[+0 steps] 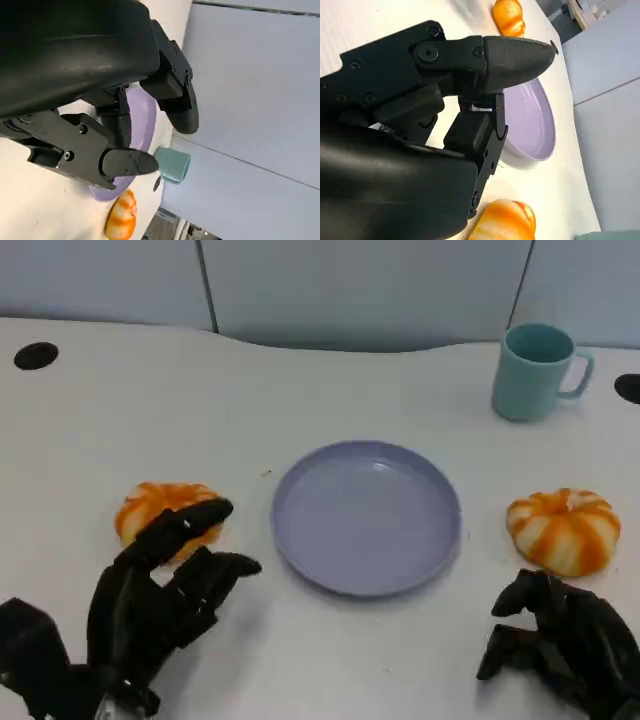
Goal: Grasp the bread from the table and place it into the plate.
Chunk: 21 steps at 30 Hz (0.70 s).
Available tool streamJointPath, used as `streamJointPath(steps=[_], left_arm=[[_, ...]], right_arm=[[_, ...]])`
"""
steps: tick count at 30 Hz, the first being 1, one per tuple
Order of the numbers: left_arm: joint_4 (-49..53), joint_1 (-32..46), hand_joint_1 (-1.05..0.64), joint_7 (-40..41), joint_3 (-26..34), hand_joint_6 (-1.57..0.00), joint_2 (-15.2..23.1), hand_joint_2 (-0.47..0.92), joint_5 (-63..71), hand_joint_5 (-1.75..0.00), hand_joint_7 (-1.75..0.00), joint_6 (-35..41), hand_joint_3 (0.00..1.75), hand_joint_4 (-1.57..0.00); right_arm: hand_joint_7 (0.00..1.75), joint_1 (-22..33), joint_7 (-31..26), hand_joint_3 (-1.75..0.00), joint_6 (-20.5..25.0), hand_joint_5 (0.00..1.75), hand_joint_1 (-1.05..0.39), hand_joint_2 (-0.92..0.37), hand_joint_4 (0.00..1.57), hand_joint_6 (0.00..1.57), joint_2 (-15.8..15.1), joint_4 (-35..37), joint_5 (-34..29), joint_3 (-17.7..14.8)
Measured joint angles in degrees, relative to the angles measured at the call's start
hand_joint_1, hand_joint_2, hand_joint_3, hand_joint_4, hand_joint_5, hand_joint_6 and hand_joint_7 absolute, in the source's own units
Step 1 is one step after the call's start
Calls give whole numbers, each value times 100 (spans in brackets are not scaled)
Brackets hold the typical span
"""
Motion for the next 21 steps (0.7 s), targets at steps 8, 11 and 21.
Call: streamJointPath(steps=[8, 11, 21], left_arm=[[706, -357, -47, 638, -369, -37, 891, 92, 2058, -34, 0, -2361, 2, -28], [682, -455, -48, 1289, -463, -32, 1159, 91, 2809, -28, 0, -2579, 1, -24], [189, -1041, -75, 3259, -1212, -16, 2559, 91, 5869, -18, 0, -2148, 0, -1]], right_arm=[[111, 2, -59, -48, -19, 113, -42, -92, 123, 110, 17, -28, -33, 72], [110, 4, -61, -46, -38, 112, -43, -92, 125, 112, 26, -28, -45, 86], [106, 15, -17, -44, -138, 111, -44, -92, 124, 114, 57, 13, -43, 82]])
